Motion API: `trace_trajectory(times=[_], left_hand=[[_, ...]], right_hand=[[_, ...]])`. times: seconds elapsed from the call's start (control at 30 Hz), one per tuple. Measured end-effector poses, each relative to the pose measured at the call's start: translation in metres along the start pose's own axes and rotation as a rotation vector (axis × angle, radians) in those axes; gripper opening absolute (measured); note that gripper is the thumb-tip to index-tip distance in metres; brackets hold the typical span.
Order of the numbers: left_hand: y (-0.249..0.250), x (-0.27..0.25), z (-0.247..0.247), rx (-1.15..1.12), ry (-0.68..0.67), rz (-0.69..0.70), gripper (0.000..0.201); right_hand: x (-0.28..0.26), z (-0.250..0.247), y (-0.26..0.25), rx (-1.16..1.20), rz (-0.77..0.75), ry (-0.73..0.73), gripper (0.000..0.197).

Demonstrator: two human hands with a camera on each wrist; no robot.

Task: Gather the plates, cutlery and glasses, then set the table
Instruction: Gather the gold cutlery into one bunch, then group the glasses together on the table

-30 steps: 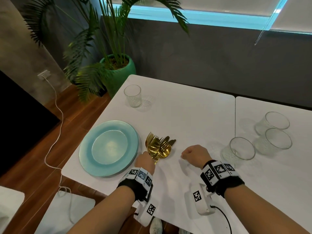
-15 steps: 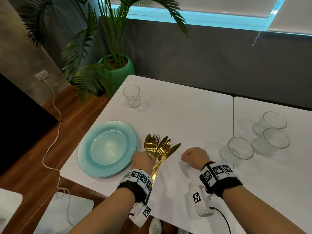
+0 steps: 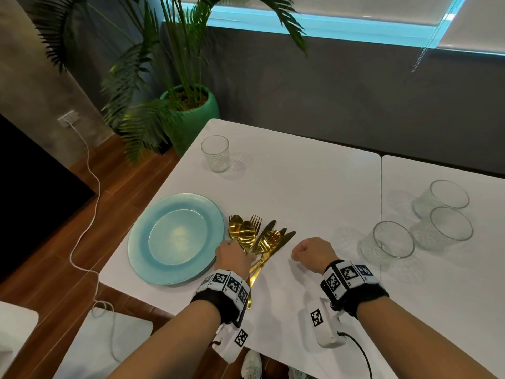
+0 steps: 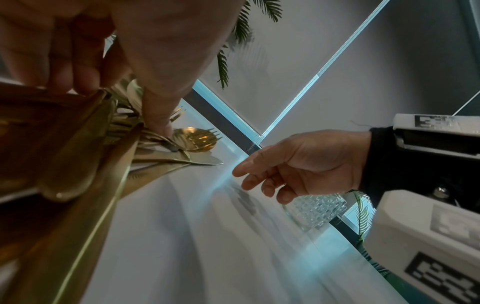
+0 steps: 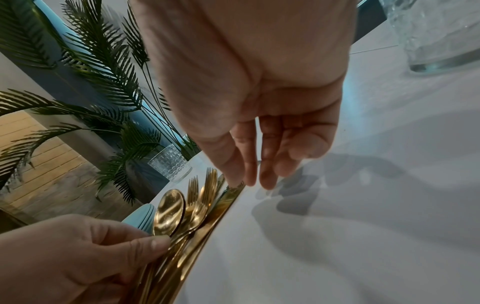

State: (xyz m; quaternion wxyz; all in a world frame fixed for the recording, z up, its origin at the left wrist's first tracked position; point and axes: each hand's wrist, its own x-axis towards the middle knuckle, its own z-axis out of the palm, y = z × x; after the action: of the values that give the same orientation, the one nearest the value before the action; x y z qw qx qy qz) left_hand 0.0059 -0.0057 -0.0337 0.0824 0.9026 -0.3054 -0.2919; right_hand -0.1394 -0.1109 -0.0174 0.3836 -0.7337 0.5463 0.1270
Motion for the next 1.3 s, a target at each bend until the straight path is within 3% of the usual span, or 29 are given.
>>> trace_trajectory(times=[0.23,0.47,0.6,0.7,0.87,1.0,1.2,1.3], left_hand=[[0.007,-0.001,-0.013,0.063,0.045,0.048,0.056],[0.056,-0.009,-0.027,-0.023,0.076,0.317,0.044],[0.103,-0.018,-0.014,-0.100,-0.025,0.501,0.041],[0.138,-0.028,0.004,-0.110,-0.144,0.591,0.051],[0.175,-0.040,0.038,-0.143,-0.328,0.545,0.093],[0.188,-0.041,0.066,-0.187,-0.393,0.500,0.111],[0.198,-0.041,0.087,-0.322,-0.389,0.449,0.116],[0.201,-0.044,0.089,-0.422,-0.395,0.457,0.101]], right_hand=[[-0.002,-0.003,0.000,-0.015,-0.010,0.009,0.027],[-0.029,-0.032,0.012,0.108,-0.044,0.087,0.023],[-0.053,-0.072,0.031,0.285,-0.055,0.240,0.019],[-0.064,-0.109,0.055,0.396,-0.025,0.362,0.013],[-0.069,-0.159,0.101,0.470,0.029,0.444,0.013],[-0.067,-0.174,0.137,0.471,0.072,0.454,0.015],[-0.055,-0.164,0.168,0.457,0.122,0.401,0.016],[-0.048,-0.156,0.177,0.431,0.132,0.362,0.018]])
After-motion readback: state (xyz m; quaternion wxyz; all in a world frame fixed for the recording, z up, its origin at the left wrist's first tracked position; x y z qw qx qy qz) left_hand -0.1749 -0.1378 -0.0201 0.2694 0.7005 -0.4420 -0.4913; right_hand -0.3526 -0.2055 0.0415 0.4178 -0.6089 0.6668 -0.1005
